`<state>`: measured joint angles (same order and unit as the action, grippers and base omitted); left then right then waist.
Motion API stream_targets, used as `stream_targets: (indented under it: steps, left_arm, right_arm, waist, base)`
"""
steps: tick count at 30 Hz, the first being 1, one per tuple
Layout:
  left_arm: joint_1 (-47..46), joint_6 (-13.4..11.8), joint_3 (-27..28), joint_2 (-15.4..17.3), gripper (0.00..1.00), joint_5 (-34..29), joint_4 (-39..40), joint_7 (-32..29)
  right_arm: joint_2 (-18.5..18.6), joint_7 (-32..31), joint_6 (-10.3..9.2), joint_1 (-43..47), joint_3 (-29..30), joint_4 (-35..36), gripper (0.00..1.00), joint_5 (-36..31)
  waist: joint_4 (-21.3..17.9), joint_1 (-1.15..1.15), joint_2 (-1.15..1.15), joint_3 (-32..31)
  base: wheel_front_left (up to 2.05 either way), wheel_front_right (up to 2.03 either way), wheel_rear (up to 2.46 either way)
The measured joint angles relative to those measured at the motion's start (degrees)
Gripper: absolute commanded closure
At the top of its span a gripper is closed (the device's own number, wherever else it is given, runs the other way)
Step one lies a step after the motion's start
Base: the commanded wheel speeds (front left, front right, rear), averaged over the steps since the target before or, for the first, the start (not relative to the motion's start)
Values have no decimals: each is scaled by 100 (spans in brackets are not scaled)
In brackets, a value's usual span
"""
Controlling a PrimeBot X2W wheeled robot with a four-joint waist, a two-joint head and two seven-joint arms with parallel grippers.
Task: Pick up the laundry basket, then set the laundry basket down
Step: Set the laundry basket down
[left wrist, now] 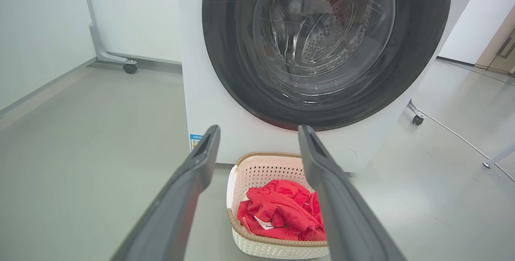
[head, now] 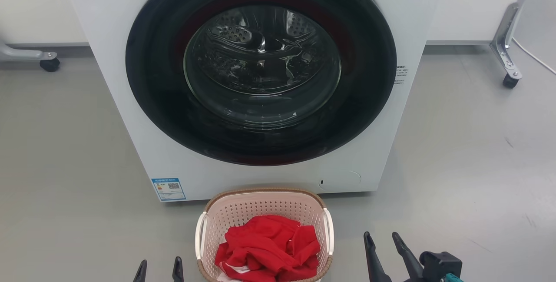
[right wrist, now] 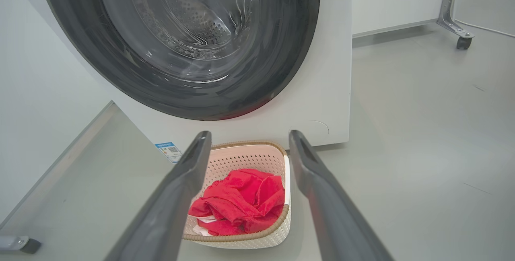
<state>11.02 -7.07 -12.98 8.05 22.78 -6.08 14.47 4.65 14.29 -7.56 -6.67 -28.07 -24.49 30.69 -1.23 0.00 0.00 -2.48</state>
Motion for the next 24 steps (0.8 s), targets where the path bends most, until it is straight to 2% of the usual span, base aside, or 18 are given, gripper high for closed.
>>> stream_targets:
  steps: [8, 24]
  left_arm:
    - [118, -3, 136, -66, 0, -180, 172, 0]
    - [120, -4, 254, -136, 0, -479, 386, 0]
  right_arm:
    - [-53, 0, 0, 368, 359, 628, 0, -594]
    - [-143, 1, 0, 690, 757, 1419, 0, -1284]
  waist:
    - [-19, 0, 0, 13]
    - [-12, 1, 1, 57]
  base:
    - [0, 0, 0]
    - [0, 0, 0]
